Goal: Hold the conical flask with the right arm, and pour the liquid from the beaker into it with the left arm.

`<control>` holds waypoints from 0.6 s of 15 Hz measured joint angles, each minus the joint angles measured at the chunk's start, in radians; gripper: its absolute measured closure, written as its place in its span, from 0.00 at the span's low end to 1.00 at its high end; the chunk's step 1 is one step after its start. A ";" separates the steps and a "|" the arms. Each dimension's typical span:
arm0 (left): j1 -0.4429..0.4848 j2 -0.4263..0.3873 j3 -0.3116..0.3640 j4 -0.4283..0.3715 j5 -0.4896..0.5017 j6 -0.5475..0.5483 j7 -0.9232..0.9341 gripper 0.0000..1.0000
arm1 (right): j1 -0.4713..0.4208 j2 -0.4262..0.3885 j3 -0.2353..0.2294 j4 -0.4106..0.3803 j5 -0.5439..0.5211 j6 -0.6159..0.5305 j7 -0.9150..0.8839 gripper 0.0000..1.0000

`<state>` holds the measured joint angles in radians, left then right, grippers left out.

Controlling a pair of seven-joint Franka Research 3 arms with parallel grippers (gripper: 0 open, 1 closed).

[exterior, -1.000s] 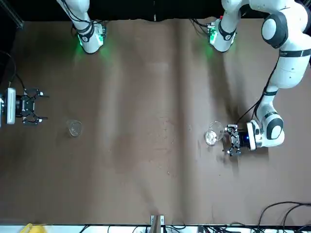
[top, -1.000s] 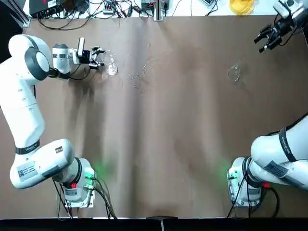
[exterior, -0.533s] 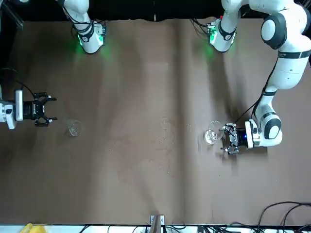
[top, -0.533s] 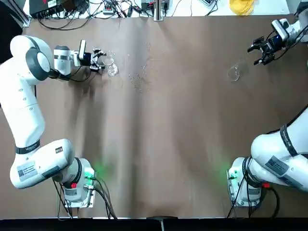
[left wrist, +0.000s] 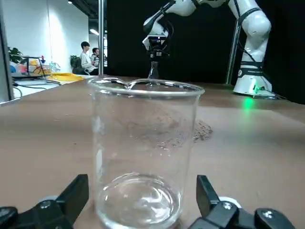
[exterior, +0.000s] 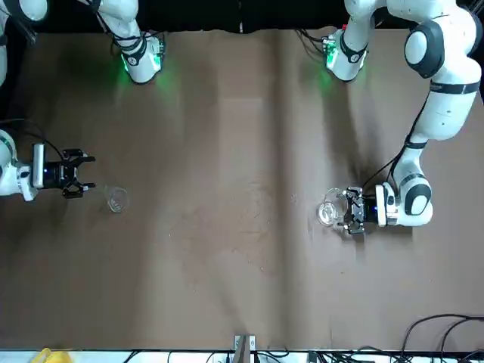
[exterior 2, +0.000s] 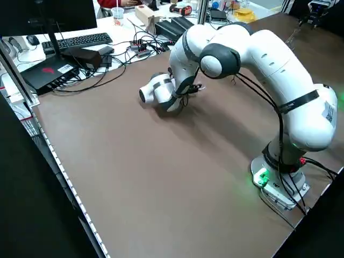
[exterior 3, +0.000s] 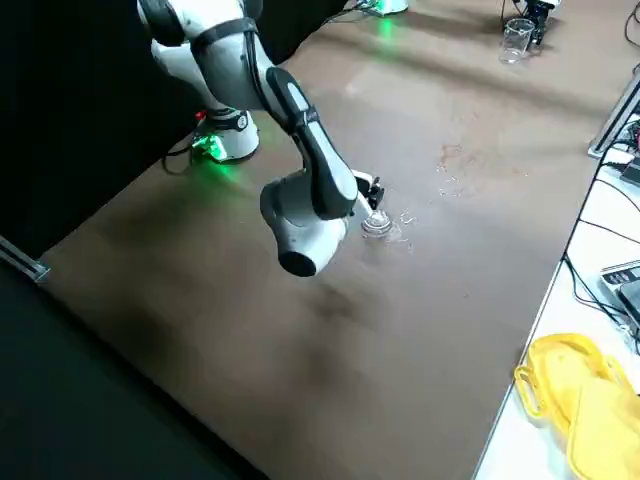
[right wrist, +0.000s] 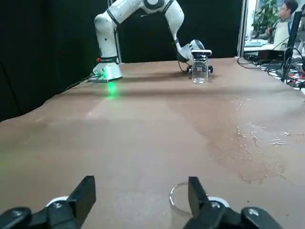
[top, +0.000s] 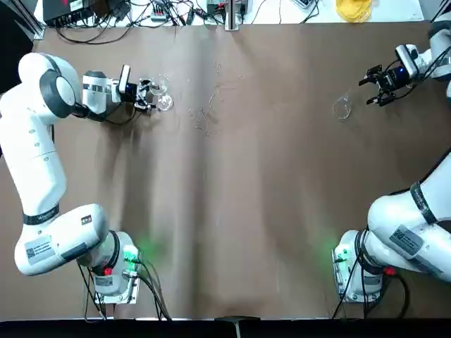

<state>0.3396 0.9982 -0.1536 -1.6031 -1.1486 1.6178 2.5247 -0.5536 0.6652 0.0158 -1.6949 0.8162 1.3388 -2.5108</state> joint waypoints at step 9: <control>-0.054 0.000 0.000 -0.001 -0.027 0.000 0.052 0.00 | -0.010 0.062 0.000 0.003 0.079 -0.013 -0.035 0.16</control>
<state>0.2853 0.9982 -0.1541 -1.6037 -1.1756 1.6178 2.5767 -0.5637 0.7269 0.0162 -1.6922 0.8952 1.3258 -2.5459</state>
